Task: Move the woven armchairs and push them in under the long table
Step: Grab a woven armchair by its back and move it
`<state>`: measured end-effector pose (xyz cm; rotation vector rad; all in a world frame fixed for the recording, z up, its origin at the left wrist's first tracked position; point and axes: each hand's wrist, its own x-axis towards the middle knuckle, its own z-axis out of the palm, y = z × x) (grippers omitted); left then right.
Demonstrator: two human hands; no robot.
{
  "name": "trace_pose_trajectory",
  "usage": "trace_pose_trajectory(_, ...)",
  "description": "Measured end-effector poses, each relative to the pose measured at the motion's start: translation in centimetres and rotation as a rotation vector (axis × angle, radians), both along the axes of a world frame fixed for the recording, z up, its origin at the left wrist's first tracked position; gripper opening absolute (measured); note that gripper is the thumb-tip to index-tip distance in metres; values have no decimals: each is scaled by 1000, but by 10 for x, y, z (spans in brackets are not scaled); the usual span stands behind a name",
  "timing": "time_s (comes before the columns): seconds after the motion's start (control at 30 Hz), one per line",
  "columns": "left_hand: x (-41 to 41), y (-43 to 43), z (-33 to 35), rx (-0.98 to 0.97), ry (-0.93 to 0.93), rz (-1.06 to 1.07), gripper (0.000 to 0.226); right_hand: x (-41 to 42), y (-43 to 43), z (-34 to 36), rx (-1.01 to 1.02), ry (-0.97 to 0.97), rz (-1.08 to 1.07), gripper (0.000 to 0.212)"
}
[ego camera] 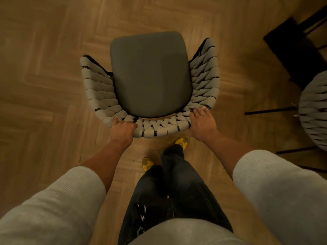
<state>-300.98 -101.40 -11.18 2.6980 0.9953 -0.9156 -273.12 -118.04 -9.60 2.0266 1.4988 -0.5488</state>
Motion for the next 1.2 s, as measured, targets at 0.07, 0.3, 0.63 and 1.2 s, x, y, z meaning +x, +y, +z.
trace_pose_trajectory(0.07,27,7,-1,5,-13,-39,56,19,-8,-1,6,2,-52,62)
trace_pose_trajectory(0.3,131,32,-3,25,-45,-214,51,82,-32,-4,11,0,-256,56)
trace_pose_trajectory(0.63,275,87,-3,31,-45,-517,44,142,-39,4,41,-7,-548,50)
trace_pose_trajectory(1.2,499,143,-1,-14,-161,-822,40,237,-21,1,59,0,-969,59)
